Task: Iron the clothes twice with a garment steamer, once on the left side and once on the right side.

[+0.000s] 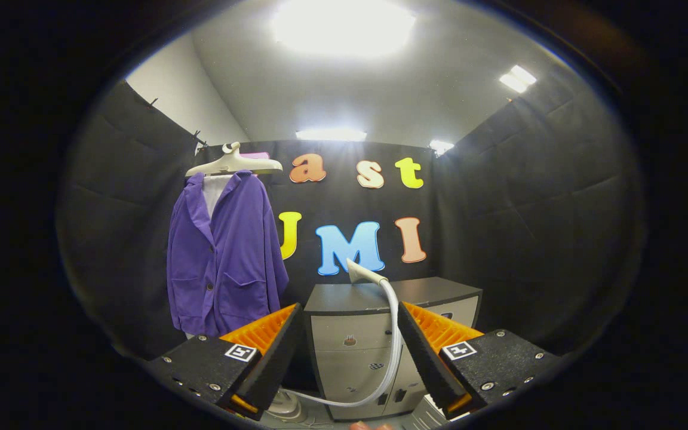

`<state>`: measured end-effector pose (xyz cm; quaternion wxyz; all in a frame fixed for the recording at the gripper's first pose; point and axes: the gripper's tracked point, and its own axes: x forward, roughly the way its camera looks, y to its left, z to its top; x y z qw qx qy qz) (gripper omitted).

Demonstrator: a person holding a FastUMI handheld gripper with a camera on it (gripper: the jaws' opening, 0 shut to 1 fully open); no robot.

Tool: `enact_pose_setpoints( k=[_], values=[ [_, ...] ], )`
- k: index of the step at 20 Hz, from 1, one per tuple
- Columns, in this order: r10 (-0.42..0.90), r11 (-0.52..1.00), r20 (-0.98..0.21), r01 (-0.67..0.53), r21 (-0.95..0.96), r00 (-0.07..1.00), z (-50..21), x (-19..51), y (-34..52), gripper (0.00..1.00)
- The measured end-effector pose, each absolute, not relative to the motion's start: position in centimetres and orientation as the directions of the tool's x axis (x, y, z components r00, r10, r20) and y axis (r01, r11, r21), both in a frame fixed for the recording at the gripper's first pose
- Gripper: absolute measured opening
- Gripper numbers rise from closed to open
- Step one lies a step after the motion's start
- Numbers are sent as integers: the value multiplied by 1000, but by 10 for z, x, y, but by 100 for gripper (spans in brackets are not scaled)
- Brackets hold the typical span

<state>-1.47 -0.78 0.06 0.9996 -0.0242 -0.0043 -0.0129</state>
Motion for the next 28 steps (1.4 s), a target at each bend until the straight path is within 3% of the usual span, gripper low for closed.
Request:
enact_pose_setpoints(
  k=[9, 17, 28],
  values=[
    [-40, 997, 3, 40, -61, 999, -3, -19, -15, 96],
    [-67, 997, -106, 64, -32, 992, -43, -15, -41, 96],
    [17, 994, -63, -24, -108, 998, 4, 83, -84, 96]
  ],
)
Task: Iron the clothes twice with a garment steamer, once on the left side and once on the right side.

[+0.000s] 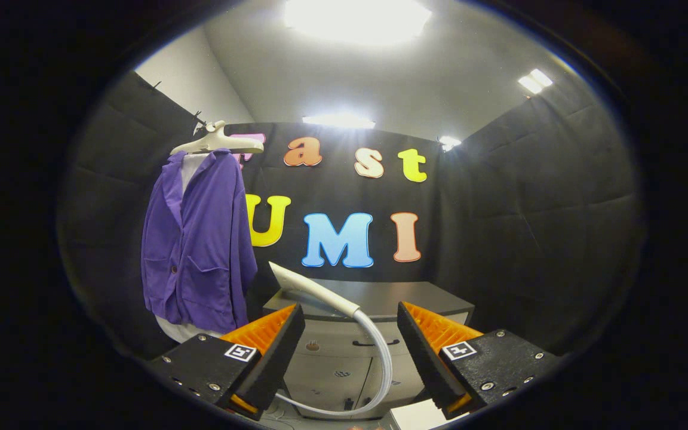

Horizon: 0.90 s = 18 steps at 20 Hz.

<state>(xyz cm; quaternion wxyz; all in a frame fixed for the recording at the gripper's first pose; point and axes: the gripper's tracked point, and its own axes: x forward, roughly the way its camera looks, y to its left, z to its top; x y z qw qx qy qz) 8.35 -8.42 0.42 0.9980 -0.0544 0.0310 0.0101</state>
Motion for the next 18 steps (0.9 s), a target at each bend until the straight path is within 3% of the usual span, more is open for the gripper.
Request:
enact_pose_setpoints(
  k=[8, 18],
  values=[
    [147, 986, -135, -155, -55, 980, 4, 189, -93, 96],
    [425, 901, -302, -432, 48, 853, -31, 288, -66, 96]
  ],
)
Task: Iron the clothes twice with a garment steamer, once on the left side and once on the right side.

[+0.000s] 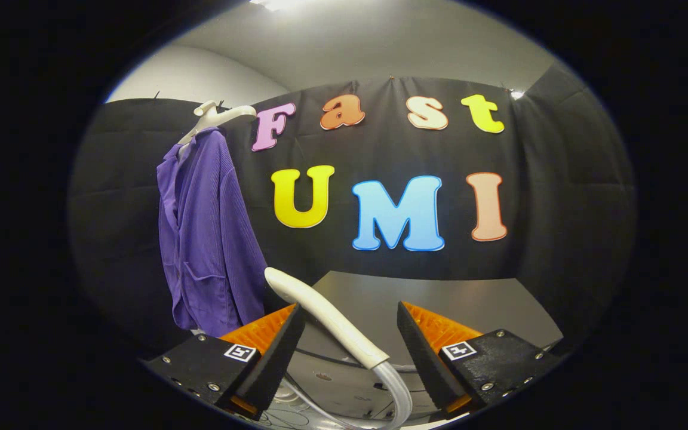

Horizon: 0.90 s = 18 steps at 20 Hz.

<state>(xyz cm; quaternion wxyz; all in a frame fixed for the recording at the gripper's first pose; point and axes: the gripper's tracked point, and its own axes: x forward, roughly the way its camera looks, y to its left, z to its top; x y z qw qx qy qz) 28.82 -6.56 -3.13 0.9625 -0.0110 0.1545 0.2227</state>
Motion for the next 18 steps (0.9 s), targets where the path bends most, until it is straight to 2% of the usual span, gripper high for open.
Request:
enact_pose_setpoints(
  k=[5, 9, 13, 18],
  values=[
    [557, 818, -365, -568, 89, 746, -63, 322, -42, 96],
    [620, 776, -419, -598, 200, 664, -92, 341, -40, 97],
    [672, 739, -456, -575, 352, 584, -116, 355, -42, 95],
    [781, 616, -427, -450, 646, 456, -126, 347, -39, 95]
  ],
)
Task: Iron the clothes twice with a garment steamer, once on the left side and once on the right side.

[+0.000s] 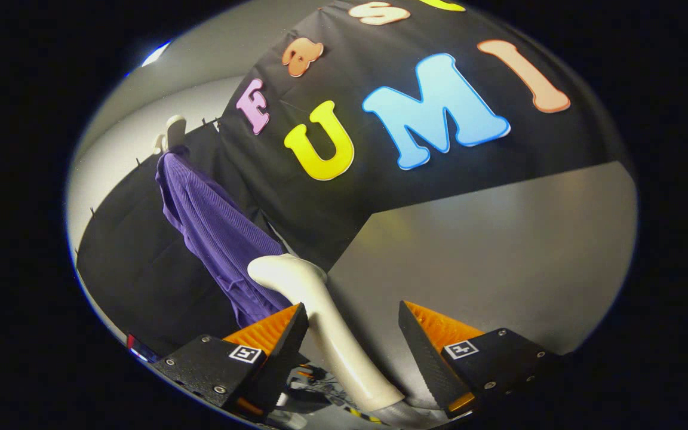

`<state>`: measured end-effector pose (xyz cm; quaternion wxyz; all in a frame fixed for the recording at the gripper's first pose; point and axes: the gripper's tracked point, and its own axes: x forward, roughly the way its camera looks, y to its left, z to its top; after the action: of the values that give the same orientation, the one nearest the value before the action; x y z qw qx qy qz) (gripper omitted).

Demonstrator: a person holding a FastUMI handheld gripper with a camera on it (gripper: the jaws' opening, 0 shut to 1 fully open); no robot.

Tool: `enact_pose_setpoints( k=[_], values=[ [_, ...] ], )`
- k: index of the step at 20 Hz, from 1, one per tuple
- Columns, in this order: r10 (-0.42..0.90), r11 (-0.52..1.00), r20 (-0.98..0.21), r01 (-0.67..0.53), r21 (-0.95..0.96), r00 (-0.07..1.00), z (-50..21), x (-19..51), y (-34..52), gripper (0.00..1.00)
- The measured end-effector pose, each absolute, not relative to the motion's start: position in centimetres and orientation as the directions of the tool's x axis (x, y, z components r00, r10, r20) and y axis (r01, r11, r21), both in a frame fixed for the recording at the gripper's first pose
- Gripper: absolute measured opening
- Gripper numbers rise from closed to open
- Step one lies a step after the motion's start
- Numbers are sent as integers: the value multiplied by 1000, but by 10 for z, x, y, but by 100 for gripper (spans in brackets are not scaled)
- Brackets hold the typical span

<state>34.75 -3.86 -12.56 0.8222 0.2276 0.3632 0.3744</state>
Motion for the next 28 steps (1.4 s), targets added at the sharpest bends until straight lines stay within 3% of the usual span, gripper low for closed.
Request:
enact_pose_setpoints(
  k=[4, 7, 9, 12, 13, 15, 18, 24, 28],
  values=[
    [817, 576, -433, -550, 605, 380, -134, 336, -24, 94],
    [827, 562, -430, -541, 626, 362, -137, 335, -19, 92],
    [838, 544, -438, -553, 632, 324, -141, 329, -11, 84],
    [822, 551, -469, -663, 507, 325, -143, 324, -9, 63],
    [812, 560, -486, -670, 488, 325, -149, 321, -9, 61],
    [802, 581, -498, -630, 516, 331, -152, 324, -10, 54],
    [783, 621, -498, -513, 593, 373, -150, 330, -12, 33],
    [739, 670, -505, -416, 615, 445, -146, 304, 0, 21],
    [724, 684, -498, -407, 605, 477, -142, 283, 7, 20]
  ],
)
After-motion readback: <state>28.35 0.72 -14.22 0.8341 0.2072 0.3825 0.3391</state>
